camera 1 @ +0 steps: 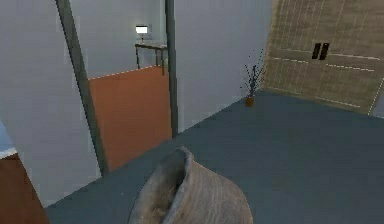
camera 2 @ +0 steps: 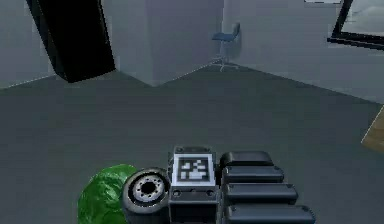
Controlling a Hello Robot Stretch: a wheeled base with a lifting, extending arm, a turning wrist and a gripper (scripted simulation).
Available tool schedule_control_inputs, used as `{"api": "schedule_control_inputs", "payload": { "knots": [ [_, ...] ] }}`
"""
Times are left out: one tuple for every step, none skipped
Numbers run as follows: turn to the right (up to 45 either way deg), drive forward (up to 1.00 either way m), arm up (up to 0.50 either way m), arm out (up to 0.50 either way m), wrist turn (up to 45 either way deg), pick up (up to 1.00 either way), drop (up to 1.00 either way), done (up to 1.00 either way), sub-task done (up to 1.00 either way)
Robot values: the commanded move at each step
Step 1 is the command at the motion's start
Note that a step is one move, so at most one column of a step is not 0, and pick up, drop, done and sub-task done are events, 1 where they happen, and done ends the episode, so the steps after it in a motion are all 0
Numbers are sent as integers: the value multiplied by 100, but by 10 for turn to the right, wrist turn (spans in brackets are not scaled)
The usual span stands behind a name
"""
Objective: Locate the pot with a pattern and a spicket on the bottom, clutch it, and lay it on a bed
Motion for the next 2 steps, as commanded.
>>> {"api": "schedule_control_inputs", "payload": {
  "knots": [
    [0,55,0,0,0,0,0,0,0],
    [300,0,0,0,0,0,0,0,0]
  ]
}}
